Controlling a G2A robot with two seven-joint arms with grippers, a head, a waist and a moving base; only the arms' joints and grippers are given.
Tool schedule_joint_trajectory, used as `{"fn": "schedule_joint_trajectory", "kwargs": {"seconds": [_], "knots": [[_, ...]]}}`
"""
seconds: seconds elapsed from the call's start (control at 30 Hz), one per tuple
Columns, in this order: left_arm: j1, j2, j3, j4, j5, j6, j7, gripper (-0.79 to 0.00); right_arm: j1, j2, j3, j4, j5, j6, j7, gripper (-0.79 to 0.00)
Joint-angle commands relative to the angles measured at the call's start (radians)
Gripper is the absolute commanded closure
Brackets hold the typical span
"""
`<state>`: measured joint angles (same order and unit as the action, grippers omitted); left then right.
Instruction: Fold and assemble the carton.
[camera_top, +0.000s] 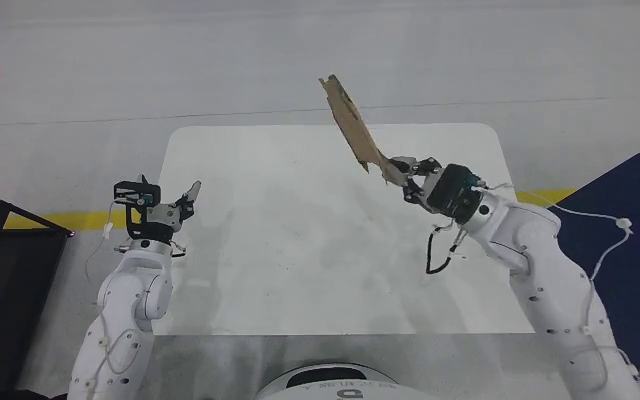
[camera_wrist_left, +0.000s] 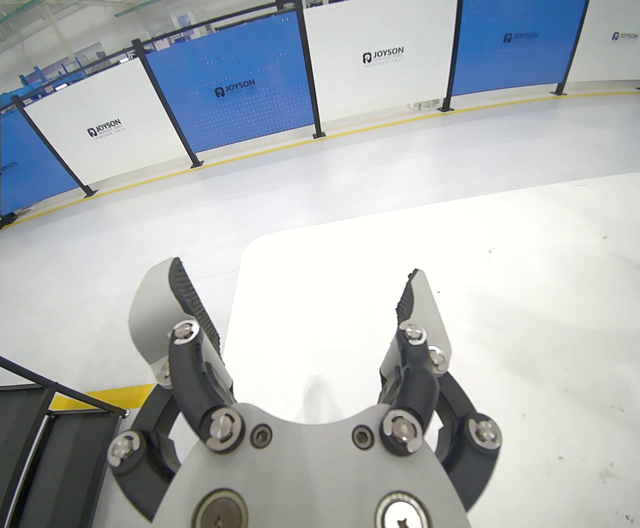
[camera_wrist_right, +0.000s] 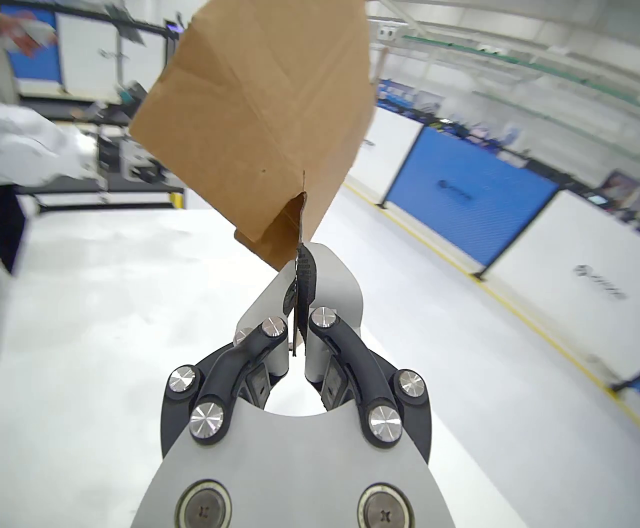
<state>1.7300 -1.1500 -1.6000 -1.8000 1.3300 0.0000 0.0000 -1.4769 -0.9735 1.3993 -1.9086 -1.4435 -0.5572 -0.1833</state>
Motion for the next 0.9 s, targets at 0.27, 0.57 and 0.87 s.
{"fn": "schedule_joint_trajectory", "kwargs": {"seconds": [0.27,0.57,0.87], "knots": [[0.0,0.0,0.0,0.0,0.0,0.0,0.0,-0.785,-0.065,-0.004,-0.054,-0.03,-0.517,0.407,-0.254,0.0],[0.0,0.0,0.0,0.0,0.0,0.0,0.0,-0.785,-0.092,-0.007,-0.056,-0.001,-0.573,0.485,-0.356,0.0],[0.0,0.0,0.0,0.0,0.0,0.0,0.0,-0.785,-0.084,-0.012,-0.06,0.003,-0.496,0.412,-0.276,0.0]]}}
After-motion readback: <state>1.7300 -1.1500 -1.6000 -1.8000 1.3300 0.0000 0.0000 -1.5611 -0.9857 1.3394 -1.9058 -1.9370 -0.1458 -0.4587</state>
